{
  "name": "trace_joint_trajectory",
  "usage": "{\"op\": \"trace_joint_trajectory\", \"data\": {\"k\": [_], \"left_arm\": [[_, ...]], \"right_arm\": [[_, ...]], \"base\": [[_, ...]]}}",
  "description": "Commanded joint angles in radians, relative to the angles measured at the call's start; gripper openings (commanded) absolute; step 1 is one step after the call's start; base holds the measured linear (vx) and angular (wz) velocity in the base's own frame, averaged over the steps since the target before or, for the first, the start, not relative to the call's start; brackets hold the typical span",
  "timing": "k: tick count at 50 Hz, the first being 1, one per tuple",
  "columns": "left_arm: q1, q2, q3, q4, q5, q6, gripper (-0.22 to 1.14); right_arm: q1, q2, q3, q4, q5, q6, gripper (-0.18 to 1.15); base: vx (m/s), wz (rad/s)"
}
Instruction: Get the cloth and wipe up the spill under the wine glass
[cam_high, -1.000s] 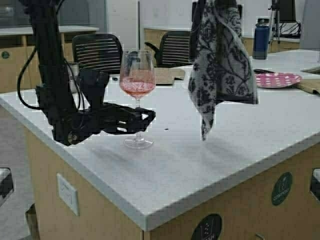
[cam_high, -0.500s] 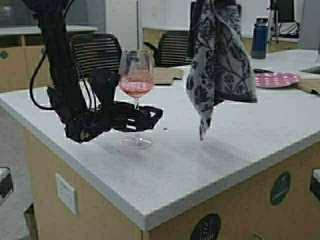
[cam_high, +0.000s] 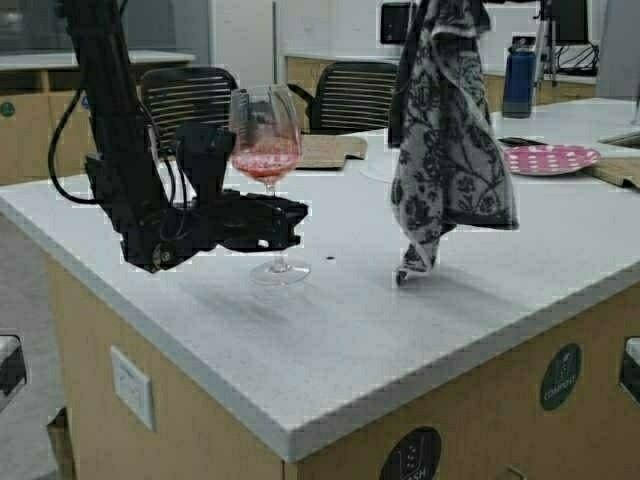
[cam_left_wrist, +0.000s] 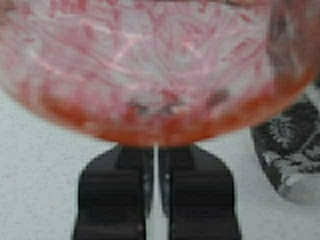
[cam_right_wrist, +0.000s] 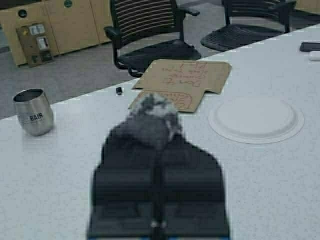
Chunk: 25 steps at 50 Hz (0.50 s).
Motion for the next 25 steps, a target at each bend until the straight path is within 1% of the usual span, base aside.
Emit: {"op": "trace_joint_trajectory", "data": {"k": [1, 7, 12, 19, 25], "left_arm": [[-0.003, -0.12, 0.055, 0.003, -0.006, 0.002, 0.1], [-0.003, -0.238, 0.14, 0.002, 0.0, 0.0, 0.1], [-0.003, -0.362, 0.207, 0.0, 0.049, 0.0, 0.1], [-0.002, -0.551, 0.27, -0.002, 0.166, -0.006, 0.1], [-0.002, -0.724, 0.278, -0.002, 0.316, -0.041, 0.09]], "right_arm": [[-0.002, 0.087, -0.112, 0.002, -0.015, -0.002, 0.06], [0.0, 0.198, -0.212, 0.0, -0.015, 0.005, 0.06], [0.02, 0.282, -0.275, 0.0, -0.015, 0.005, 0.06], [0.086, 0.387, -0.325, -0.002, -0.015, 0.005, 0.06], [0.147, 0.476, -0.357, -0.002, -0.015, 0.006, 0.06]], "base": [[0.0, 0.0], [0.0, 0.0], [0.0, 0.0], [0.0, 0.0], [0.0, 0.0]]}}
